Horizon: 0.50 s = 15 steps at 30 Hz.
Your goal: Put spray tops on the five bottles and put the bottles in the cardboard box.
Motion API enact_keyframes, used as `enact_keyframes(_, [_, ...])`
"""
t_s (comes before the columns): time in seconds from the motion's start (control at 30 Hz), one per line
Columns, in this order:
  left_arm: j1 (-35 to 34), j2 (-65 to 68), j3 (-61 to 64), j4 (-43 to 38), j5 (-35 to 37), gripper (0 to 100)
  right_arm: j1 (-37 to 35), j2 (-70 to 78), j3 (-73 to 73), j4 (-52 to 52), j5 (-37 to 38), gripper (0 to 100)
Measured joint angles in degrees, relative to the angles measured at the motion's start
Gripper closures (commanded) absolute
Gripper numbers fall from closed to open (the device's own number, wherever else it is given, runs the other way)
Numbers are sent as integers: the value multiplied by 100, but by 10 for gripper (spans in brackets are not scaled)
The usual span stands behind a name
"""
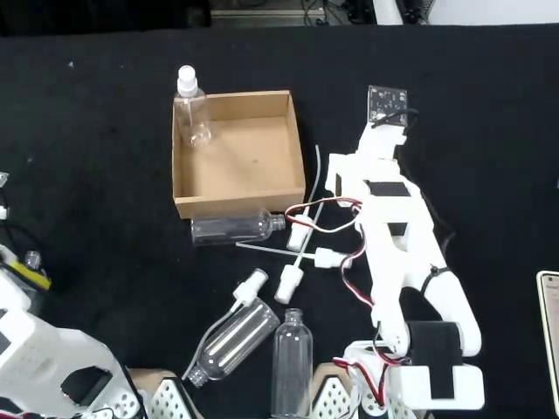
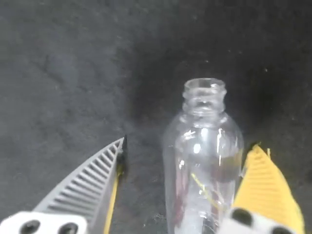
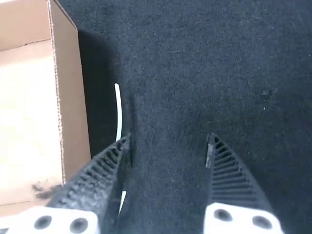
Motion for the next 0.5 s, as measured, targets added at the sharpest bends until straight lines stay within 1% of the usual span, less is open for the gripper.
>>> enact_keyframes(0.03, [0,0,70,-44,-62,646,0,0,0,0,0,787])
enact_keyframes(0.17, [-88,0,352,-70,-695,647,0,0,0,0,0,787])
enact_keyframes(0.27, [-149,0,440,-149,-844,647,0,0,0,0,0,787])
enact_keyframes(0.33, [-132,0,440,-149,-826,647,0,0,0,0,0,787])
enact_keyframes(0.43, [-149,0,440,-149,-440,650,0,0,0,0,0,787])
enact_keyframes(0.5, [-158,0,440,-149,-229,695,0,0,0,0,0,787])
